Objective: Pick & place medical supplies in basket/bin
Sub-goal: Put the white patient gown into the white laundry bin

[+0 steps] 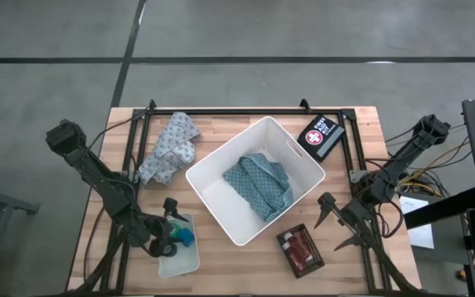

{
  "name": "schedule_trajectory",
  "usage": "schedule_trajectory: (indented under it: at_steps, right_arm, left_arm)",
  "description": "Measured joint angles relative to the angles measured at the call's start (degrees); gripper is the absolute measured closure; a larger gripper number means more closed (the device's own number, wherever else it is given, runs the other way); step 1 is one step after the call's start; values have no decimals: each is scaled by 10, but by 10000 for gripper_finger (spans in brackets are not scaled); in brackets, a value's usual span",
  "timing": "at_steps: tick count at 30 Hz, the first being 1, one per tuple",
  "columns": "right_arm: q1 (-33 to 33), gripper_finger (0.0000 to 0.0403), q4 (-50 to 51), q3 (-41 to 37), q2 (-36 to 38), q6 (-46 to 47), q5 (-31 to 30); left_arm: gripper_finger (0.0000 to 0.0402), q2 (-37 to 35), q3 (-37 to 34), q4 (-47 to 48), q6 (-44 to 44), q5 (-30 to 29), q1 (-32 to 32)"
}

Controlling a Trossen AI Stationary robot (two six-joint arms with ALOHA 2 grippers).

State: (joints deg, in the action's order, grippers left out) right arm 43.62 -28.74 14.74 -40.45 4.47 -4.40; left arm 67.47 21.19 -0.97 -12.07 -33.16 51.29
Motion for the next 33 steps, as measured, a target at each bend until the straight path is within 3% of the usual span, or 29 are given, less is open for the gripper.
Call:
schedule_trajectory:
  at_steps: [11, 14, 19, 26, 29, 33]
  right_arm:
    - [0, 35, 0, 0, 0, 0, 0]
    - [0, 35, 0, 0, 0, 0, 0]
    - [0, 35, 2, 0, 0, 0, 0]
    - [0, 35, 2, 0, 0, 0, 0]
    - [0, 35, 2, 0, 0, 0, 0]
    - [0, 35, 2, 0, 0, 0, 0]
  left_arm:
    - [80, -30, 36, 11, -28, -2, -9]
    - [80, -59, 80, 42, 27, 10, -9]
    - [80, -112, 202, 259, 84, 16, -9]
    - [80, -175, 378, 509, 6, -28, -20]
    - [80, -203, 444, 572, -34, -29, -22]
    - [80, -243, 497, 585, -119, -32, -23]
